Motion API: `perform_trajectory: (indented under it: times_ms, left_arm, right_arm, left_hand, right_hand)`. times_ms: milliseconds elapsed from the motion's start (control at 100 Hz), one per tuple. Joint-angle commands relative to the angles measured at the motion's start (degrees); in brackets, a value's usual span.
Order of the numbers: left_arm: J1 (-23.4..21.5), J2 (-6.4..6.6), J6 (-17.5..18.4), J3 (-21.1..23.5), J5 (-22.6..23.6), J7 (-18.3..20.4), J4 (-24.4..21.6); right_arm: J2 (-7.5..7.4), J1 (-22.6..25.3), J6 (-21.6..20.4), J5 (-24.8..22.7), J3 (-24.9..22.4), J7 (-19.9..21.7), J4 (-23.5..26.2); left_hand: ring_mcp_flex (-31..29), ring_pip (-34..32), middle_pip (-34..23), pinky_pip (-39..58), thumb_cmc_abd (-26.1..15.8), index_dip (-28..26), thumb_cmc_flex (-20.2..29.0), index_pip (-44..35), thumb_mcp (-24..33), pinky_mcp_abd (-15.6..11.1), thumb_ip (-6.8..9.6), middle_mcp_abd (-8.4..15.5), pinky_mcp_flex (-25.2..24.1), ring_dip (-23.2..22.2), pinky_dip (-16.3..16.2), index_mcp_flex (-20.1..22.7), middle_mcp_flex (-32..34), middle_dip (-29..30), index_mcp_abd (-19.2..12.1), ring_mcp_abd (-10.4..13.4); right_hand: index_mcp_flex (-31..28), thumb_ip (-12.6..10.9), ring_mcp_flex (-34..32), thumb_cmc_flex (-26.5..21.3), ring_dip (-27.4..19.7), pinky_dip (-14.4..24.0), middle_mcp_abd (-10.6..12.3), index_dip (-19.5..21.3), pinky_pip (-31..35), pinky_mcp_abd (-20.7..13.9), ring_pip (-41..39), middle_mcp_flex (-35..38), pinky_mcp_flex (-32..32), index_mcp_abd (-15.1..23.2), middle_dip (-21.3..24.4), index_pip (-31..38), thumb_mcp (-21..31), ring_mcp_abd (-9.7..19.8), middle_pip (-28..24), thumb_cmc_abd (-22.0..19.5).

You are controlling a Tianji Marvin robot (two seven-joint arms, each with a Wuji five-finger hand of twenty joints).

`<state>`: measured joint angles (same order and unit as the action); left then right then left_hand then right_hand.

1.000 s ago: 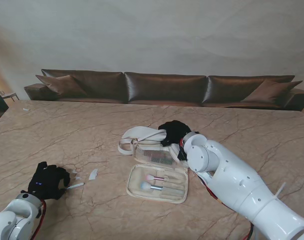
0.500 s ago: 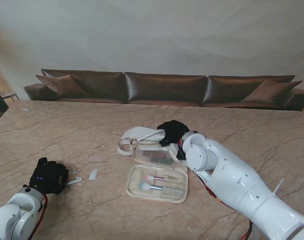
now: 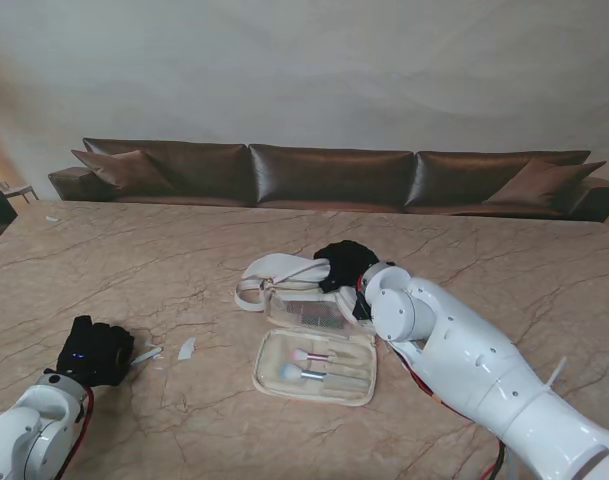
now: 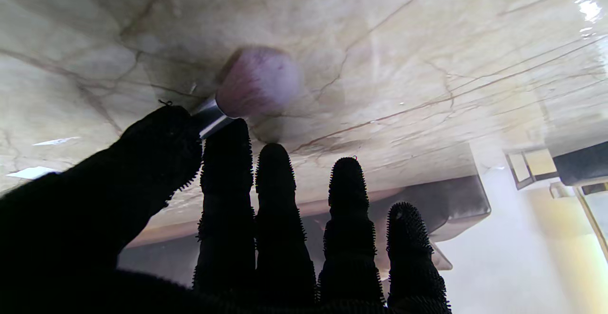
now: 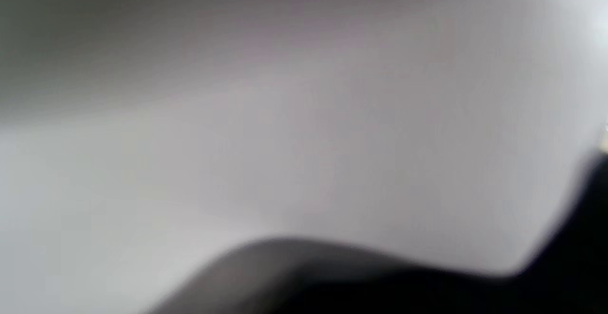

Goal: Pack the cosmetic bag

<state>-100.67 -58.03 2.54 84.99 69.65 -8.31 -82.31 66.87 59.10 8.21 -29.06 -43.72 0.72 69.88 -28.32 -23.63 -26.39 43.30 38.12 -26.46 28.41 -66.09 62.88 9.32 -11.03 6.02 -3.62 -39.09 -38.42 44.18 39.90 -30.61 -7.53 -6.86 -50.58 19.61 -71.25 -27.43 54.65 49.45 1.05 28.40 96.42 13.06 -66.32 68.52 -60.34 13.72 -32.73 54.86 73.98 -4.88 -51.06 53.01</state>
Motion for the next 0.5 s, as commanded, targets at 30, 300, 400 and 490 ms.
perform_trajectory:
  times_ms: [30,300,400,490]
  left_arm:
    - [-1.8,-0.48,0.4,-0.8,0.4,1.3,2.7]
    - [-1.4,-0.45,1.1,-1.0,0.2,0.8,2.9]
    - [-1.5,-0.48,1.8,-0.5,-0.1,1.1,2.7]
    - [-1.9,-0.54,2.6,0.2,-0.5,1.7,2.0]
  right_arm:
    - [0.57,0.0,-0.4,0.3,0.3,0.0,0.4]
    - [0.54,-0.1,-0.7,0.3,0.3,0.1,0.4]
    - [0.62,-0.3,-0.9,0.4,0.5,0.0,0.2]
    - [0.70,-0.4,-1.0,0.5,0.6,-0.2,0.1]
  left_hand:
    - [-0.3,0.3,-1.1,0.7,-2.2,7.8,0.9,34.5,4.3,0.6,3.91,0.8,-0.6,-0.9,0.6,-4.3,1.7,-0.4,-0.6,-0.2]
    - [-0.5,-0.6,-2.4,0.9,-2.2,6.4,10.1,29.6,2.9,0.0,1.53,1.6,-0.5,-1.7,0.3,0.9,2.0,-2.4,-5.0,0.3]
    - [-0.3,-0.6,-1.6,1.0,-2.8,6.7,10.4,29.2,2.2,0.0,1.91,1.7,-0.5,-1.8,0.3,0.5,1.8,-3.8,-5.7,0.4]
    - [0.1,-0.6,-1.2,0.6,-3.1,6.7,9.9,29.2,2.4,-0.3,1.94,1.7,-0.5,-1.8,0.6,-0.2,1.2,-3.0,-5.9,0.6]
  right_hand:
    - [-3.0,-3.2,-3.5,-8.3,-0.4,-1.0,0.7,1.7,2.2,-0.5,-2.1,1.6,-1.4,8.8,0.0,6.0,5.8,0.2,0.6,-6.3]
    - [-3.0,-3.2,-3.5,-8.3,-0.4,-1.0,0.7,1.8,2.4,-0.6,-2.2,1.5,-1.4,8.8,-0.1,6.0,5.7,0.2,0.6,-6.3]
    - [-2.8,-3.2,-3.6,-8.3,-0.4,-1.0,0.6,1.7,2.4,-0.6,-2.2,1.6,-1.4,8.9,-0.1,5.9,5.8,0.2,0.6,-6.3]
    - [-3.0,-3.2,-3.5,-8.3,-0.5,-1.0,0.7,1.7,2.4,-0.6,-2.2,1.5,-1.4,8.8,-0.1,6.0,5.8,0.2,0.6,-6.3]
